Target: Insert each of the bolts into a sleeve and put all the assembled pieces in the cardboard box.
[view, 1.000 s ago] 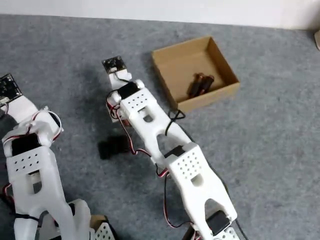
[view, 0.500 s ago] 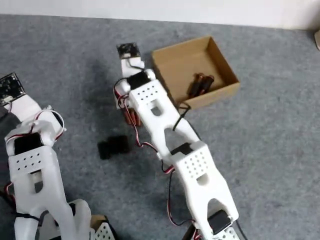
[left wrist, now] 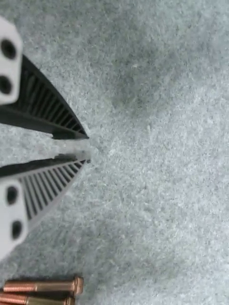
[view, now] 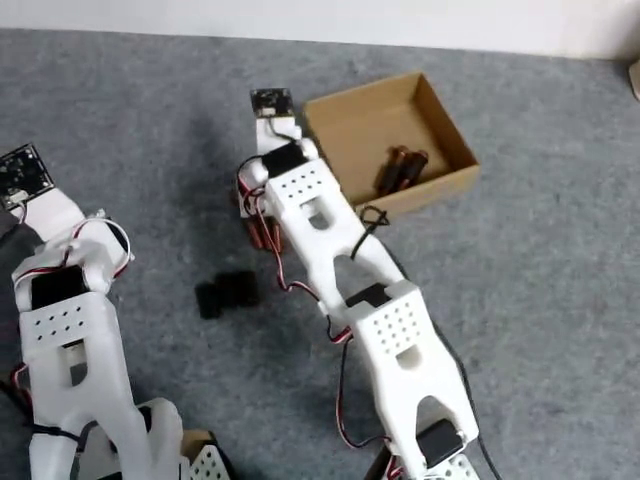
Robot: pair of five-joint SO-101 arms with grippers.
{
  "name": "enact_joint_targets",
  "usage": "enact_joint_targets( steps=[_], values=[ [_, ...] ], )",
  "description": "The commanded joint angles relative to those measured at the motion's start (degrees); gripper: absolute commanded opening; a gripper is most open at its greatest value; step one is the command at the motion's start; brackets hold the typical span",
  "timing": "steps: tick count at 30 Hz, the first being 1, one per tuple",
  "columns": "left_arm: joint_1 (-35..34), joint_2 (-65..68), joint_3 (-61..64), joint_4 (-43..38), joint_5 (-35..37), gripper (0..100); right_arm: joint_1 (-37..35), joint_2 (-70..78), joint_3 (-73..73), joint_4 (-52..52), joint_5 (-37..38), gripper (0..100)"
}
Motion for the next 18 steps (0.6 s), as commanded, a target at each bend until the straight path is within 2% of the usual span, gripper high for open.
enact_joint_targets(
  steps=[1, 9, 18],
  values=[
    [1.3, -0.1, -0.2, -1.1, -0.2, 7, 1.5, -3.8, 1.8, -2.8, -3.0, 24.2],
    [1.3, -0.1, -0.2, -1.0, -0.2, 7, 2.1, -3.7, 5.1, -3.2, -5.4, 24.2],
    [1.3, -0.1, -0.2, -1.0, -0.2, 7, 1.6, -3.8, 13.0, -10.4, -5.5, 24.2]
  ],
)
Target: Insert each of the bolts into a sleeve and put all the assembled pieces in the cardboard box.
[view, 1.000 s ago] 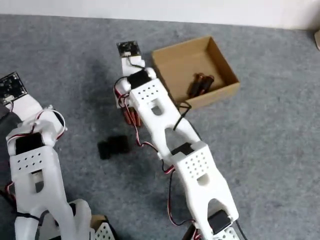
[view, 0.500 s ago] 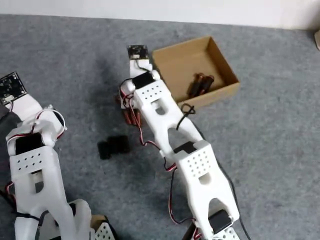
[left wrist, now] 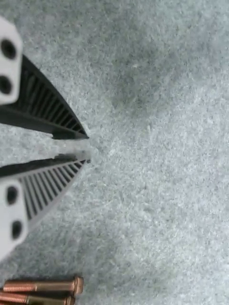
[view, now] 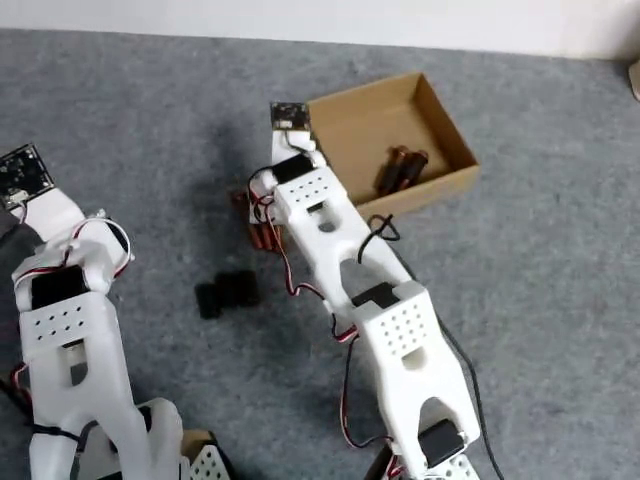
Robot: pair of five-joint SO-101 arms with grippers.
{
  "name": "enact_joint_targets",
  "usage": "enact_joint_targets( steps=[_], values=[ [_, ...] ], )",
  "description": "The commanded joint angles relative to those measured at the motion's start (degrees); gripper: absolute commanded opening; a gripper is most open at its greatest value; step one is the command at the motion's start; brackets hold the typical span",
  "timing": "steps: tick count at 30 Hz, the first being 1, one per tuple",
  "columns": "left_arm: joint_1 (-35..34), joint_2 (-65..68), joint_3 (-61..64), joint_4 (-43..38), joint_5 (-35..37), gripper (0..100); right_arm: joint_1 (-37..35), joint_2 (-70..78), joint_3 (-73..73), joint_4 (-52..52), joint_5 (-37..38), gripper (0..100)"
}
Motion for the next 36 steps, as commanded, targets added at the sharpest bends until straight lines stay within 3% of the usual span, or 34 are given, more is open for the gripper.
enact_joint_targets(
  steps=[1, 13, 19, 36],
  values=[
    [1.3, -0.1, -0.2, -1.0, -0.2, 7, 0.2, -2.4, 1.6, -3.2, -0.6, 24.2],
    [1.3, -0.1, -0.2, -0.9, -0.2, 7, -1.1, 2.4, 1.2, -1.5, -0.6, 22.8],
    [1.3, -0.1, -0.2, -0.9, -0.2, 7, -1.0, 2.6, 1.2, -1.1, -0.6, 0.3],
    [1.5, -0.1, 0.7, -1.2, -0.2, 7, -1.5, -1.2, 0.3, 4.2, -0.6, 0.5]
  ],
)
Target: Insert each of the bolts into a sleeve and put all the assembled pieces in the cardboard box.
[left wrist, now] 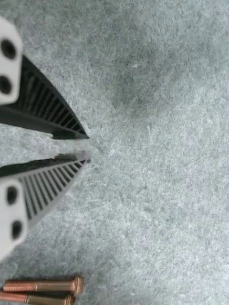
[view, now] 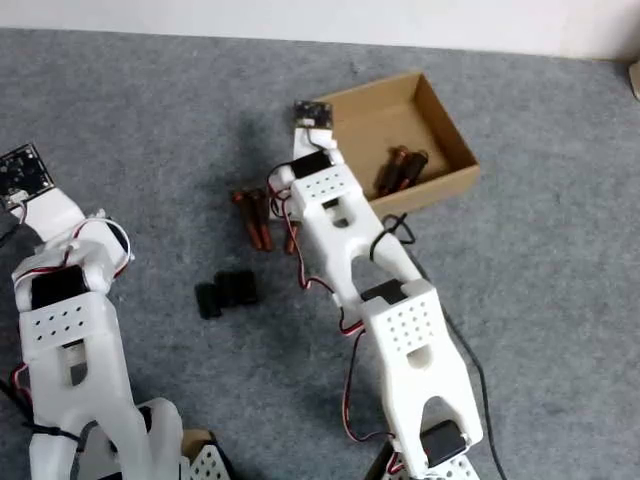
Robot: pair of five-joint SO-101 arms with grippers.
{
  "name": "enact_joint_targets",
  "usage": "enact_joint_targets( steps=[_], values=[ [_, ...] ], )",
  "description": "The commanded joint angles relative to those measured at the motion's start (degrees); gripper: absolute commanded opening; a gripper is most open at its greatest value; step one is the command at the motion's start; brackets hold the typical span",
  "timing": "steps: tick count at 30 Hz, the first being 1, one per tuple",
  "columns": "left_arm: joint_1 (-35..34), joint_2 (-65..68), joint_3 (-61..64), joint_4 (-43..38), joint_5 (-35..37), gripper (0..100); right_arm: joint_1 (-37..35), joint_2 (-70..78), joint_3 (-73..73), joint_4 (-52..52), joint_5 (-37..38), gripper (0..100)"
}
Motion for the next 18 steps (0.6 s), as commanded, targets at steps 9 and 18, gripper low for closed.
enact_joint_targets(
  steps=[9, 18],
  values=[
    [3.2, -0.1, 0.9, -2.5, -0.5, 7, -2.0, -12.5, -0.3, 11.2, -0.1, 0.5],
    [9.6, -0.1, 1.7, -2.5, -7.6, 7, 0.4, -30.7, -0.6, 16.0, 4.2, 0.5]
  ],
)
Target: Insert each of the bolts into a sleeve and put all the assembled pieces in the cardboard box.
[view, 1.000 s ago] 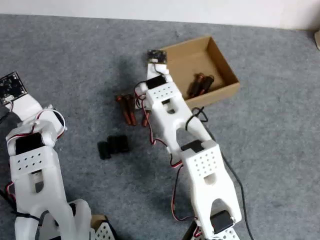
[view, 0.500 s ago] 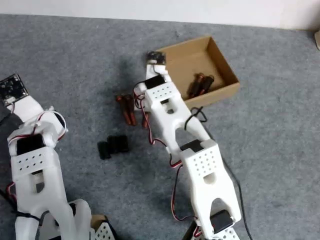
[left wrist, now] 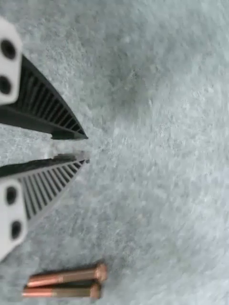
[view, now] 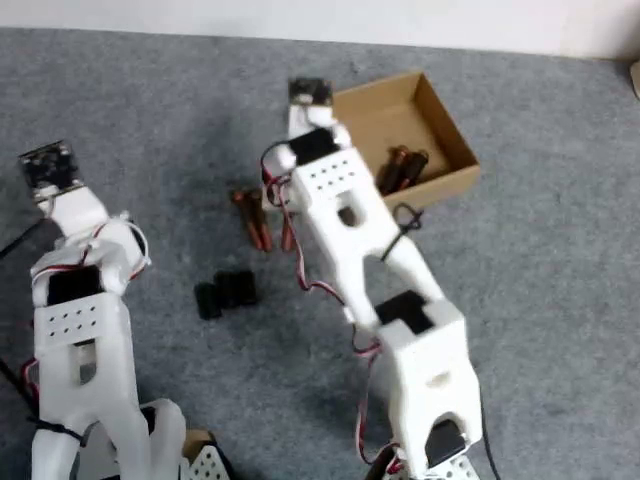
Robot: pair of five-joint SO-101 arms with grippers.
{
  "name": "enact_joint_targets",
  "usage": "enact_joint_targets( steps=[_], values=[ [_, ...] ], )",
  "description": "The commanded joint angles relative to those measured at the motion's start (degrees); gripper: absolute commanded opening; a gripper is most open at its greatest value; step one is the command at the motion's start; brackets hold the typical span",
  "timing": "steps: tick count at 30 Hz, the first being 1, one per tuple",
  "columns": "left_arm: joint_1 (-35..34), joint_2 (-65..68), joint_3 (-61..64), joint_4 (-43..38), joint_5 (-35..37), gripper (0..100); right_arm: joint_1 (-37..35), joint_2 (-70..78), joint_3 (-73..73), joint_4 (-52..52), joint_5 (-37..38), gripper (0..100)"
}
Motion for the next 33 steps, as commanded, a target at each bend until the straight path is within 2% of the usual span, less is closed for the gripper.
enact_joint_targets(
  steps=[1, 4, 8, 15, 20, 23, 28, 33],
  values=[
    [4.8, -0.1, 0.3, -1.1, -2.9, 7, 1.0, -13.7, -0.7, 1.9, 6.6, 0.5],
    [8.1, -0.1, 0.5, -1.1, -6.0, 7, 0.9, -20.8, -0.6, 5.0, 14.5, 0.5],
    [10.7, -0.1, -0.5, 2.2, -5.9, 7, 1.6, -30.5, -0.8, 11.6, 21.1, 0.5],
    [15.9, 0.0, -6.9, 14.2, -4.0, 7, 10.2, -46.7, 1.8, 20.3, 22.2, 0.5],
    [16.4, 0.0, -8.2, 16.4, -0.1, 13, 19.3, -60.2, 14.7, 20.1, 30.0, 0.5],
    [16.3, 0.0, -8.2, 16.4, 1.8, 18, 22.2, -68.8, 24.3, 19.2, 31.0, 0.5],
    [16.3, 0.7, -8.3, 16.5, 2.0, 18, 23.2, -84.8, 41.5, 15.1, 34.3, 0.5],
    [17.5, 7.5, -12.3, 17.6, 1.9, 19, 23.2, -99.2, 56.7, 10.5, 36.1, 0.5]
  ],
)
